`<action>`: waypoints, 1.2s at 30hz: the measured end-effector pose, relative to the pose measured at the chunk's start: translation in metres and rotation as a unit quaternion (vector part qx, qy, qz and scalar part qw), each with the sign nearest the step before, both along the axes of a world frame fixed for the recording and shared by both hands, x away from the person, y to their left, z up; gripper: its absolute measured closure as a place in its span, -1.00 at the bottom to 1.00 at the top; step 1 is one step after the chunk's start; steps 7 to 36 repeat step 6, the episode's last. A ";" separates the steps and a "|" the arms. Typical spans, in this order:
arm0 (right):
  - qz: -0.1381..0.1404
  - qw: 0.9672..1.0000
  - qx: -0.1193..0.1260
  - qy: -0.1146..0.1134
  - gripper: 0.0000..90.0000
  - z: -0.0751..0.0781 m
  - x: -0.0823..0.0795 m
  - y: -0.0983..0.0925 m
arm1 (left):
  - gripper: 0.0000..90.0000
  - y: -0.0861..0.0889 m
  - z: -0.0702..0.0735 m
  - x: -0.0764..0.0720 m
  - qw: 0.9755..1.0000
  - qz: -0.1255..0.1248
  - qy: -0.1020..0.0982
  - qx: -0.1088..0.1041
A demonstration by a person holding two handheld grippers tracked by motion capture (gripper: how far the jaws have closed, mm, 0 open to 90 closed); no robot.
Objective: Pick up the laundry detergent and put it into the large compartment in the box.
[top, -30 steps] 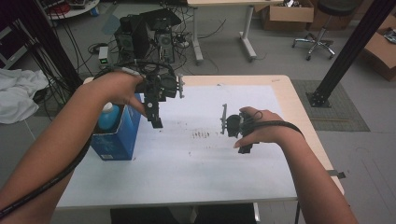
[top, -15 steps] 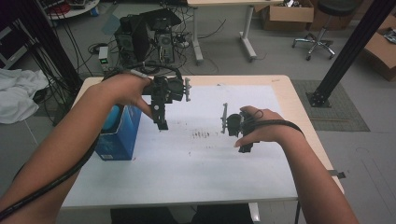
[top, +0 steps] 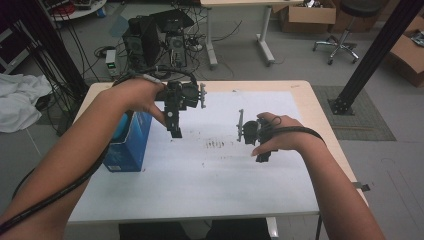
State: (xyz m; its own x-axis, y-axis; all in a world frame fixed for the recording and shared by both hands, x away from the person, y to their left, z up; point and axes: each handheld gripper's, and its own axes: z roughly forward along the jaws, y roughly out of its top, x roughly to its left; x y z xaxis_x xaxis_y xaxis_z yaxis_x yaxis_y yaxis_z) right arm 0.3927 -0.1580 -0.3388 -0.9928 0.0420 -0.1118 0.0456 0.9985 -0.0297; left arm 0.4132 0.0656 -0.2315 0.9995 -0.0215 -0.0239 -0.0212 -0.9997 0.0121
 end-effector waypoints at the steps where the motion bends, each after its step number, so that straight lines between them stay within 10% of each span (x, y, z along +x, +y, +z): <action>1: 0.000 1.000 -0.001 0.000 -0.64 0.000 0.000 0.000 | -1.00 0.000 0.000 0.000 1.000 0.000 0.000 0.001; 36: 0.004 1.000 -0.001 -0.001 -0.64 0.000 -0.001 0.002 | -1.00 0.004 -0.002 -0.001 1.000 0.004 0.000 0.004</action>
